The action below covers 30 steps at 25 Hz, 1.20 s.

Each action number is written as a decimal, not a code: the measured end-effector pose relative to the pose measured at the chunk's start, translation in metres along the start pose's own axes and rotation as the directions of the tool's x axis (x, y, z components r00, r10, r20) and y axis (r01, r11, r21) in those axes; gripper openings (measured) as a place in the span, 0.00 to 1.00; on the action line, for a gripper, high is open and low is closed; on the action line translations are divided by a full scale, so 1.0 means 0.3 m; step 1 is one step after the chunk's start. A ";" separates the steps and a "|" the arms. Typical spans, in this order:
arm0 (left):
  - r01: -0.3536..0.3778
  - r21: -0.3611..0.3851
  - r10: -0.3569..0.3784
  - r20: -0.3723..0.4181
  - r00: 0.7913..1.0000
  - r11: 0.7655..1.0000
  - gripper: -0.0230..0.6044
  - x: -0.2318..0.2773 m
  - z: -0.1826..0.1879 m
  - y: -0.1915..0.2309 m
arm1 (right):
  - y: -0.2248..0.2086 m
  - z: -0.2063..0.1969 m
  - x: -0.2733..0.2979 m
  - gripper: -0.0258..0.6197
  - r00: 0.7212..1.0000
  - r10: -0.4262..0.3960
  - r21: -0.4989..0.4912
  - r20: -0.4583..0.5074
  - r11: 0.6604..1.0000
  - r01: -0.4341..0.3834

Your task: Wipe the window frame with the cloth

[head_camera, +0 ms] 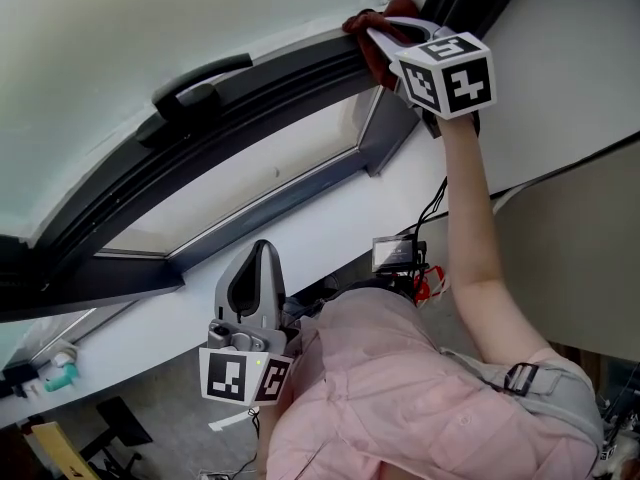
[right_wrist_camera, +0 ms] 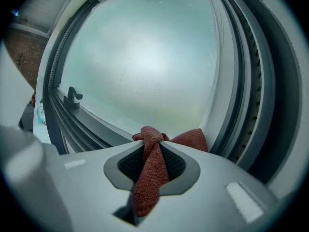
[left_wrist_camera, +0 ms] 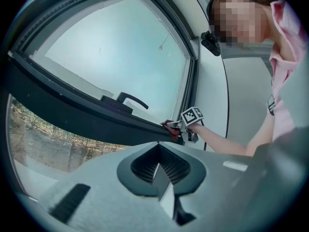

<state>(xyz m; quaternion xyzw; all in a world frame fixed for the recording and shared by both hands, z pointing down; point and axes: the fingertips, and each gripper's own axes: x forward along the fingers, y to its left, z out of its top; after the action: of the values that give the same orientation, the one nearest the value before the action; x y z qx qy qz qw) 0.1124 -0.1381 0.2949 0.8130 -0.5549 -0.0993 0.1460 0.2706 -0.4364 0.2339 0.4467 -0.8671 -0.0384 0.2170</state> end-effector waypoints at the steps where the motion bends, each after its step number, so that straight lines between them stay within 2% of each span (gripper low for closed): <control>1: -0.002 0.001 0.002 0.002 1.000 1.000 0.03 0.000 0.002 0.000 | -0.011 -0.003 0.000 0.15 1.000 -0.009 0.000 -0.001 1.000 0.009; 6: -0.015 0.003 0.015 0.013 1.000 1.000 0.03 -0.004 0.004 -0.003 | -0.080 -0.014 -0.009 0.15 0.994 -0.108 -0.033 0.019 0.994 0.109; 16: -0.040 0.008 0.040 0.028 0.999 0.999 0.03 -0.042 0.000 -0.003 | -0.047 -0.010 -0.034 0.15 0.990 -0.138 -0.039 0.018 0.990 0.139; 19: -0.039 0.008 0.039 0.030 0.999 0.999 0.03 -0.059 0.008 0.003 | 0.092 0.017 -0.070 0.15 0.997 -0.056 -0.017 0.044 0.998 0.057; 23: -0.021 0.004 0.021 0.026 0.999 1.000 0.03 -0.082 0.016 0.009 | 0.355 0.093 -0.100 0.15 0.978 0.079 0.039 0.194 0.995 -0.088; 26: -0.005 -0.002 0.005 0.027 1.000 1.000 0.03 -0.110 0.027 0.027 | 0.547 0.145 -0.090 0.15 0.957 0.162 -0.010 0.239 0.986 -0.165; 30: -0.017 -0.014 0.018 0.040 0.999 1.000 0.03 -0.177 0.078 0.082 | 0.726 0.183 -0.033 0.15 0.949 0.241 -0.081 0.204 0.970 -0.229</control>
<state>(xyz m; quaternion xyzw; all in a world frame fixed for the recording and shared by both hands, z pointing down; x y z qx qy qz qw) 0.0639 -0.1000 0.2815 0.8049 -0.5642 -0.1181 0.1411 0.0880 -0.3053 0.2376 0.3273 -0.9309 -0.0842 0.1385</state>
